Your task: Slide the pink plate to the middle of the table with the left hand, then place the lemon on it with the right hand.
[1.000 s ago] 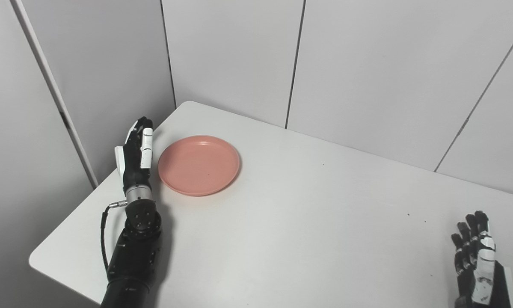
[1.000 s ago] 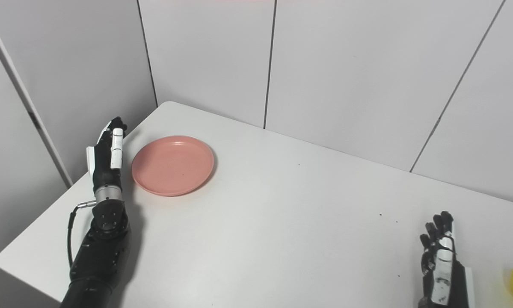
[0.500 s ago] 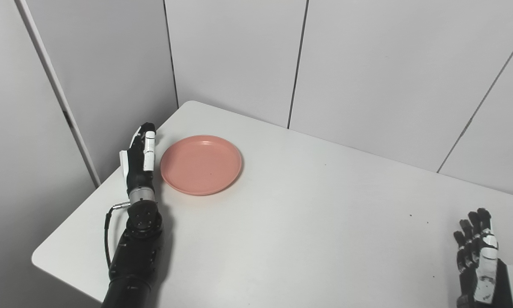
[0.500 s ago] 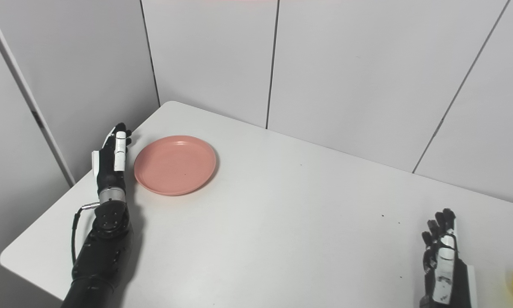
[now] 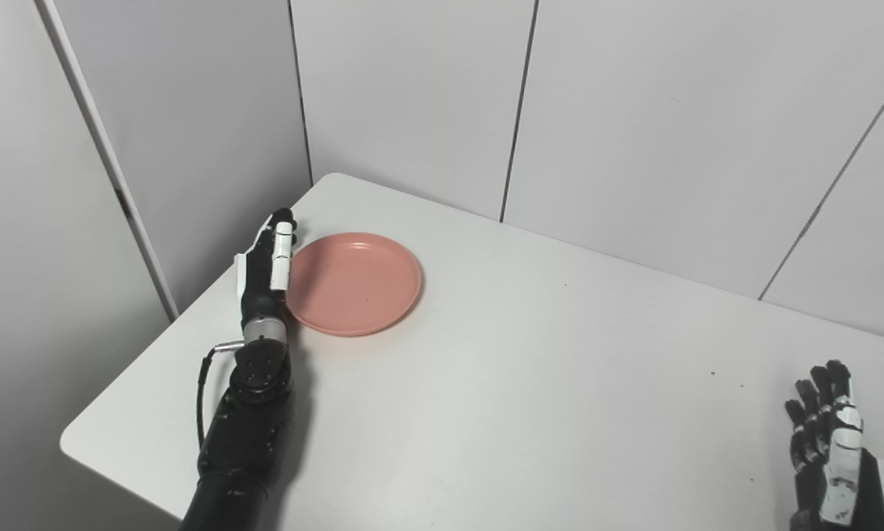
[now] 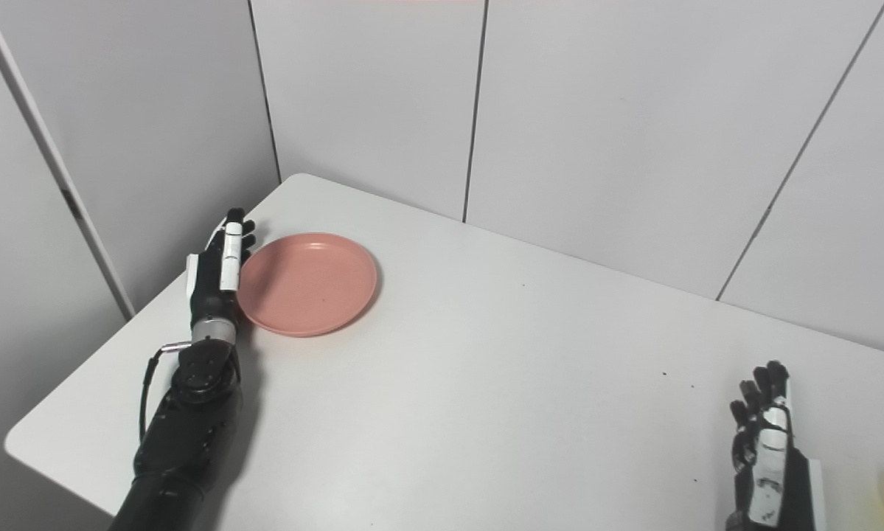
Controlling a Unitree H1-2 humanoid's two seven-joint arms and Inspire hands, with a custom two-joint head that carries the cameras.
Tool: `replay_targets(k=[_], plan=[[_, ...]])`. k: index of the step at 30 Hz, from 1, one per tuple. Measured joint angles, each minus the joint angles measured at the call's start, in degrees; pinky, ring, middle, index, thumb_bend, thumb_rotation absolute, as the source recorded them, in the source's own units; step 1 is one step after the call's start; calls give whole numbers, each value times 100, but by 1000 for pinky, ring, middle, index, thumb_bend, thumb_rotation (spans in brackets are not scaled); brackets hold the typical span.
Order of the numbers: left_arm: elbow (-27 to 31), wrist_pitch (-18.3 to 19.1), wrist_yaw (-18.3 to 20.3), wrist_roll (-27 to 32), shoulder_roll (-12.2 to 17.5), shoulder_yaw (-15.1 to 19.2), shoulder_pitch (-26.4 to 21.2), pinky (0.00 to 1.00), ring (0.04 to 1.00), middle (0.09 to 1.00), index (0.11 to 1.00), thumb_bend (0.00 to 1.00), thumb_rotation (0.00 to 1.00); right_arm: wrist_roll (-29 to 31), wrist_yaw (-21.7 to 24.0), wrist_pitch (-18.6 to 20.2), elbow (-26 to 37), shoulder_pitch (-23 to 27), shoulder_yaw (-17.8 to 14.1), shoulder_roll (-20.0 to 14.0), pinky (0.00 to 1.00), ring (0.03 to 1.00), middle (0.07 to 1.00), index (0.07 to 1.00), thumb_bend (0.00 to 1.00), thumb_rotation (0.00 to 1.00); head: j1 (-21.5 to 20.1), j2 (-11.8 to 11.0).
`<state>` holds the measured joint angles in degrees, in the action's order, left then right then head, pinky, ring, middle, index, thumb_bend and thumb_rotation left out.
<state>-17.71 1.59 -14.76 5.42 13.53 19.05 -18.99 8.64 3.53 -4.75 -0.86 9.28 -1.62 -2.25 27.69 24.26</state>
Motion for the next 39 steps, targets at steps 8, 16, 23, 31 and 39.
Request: replay_targets(k=[8,16,23,31,39], plan=[[104,146,219,15,9,-251,2,858,878,870,863,776,1000,1,-31,91,101,-4,-6,33,1000,1000,1000,1000,704,994,-26,18],[82,72,476,49,9,-402,1,867,875,865,854,803,1000,-1,-46,177,146,-6,-30,60,1000,1000,1000,1000,708,979,-61,26],[50,2,812,282,-12,-560,-19,856,859,852,836,830,1000,-23,-60,186,154,-6,-36,76,1000,1000,1000,1000,702,987,-105,18],[-65,-47,1034,562,-208,-651,-144,852,866,860,842,810,1000,-51,-97,206,233,-6,-33,127,1000,1000,1000,1000,700,988,-307,61],[-68,-40,1335,721,-530,-867,-254,851,865,861,847,803,1000,-128,-183,209,314,-10,-12,199,1000,1000,1000,1000,694,986,-501,97]])
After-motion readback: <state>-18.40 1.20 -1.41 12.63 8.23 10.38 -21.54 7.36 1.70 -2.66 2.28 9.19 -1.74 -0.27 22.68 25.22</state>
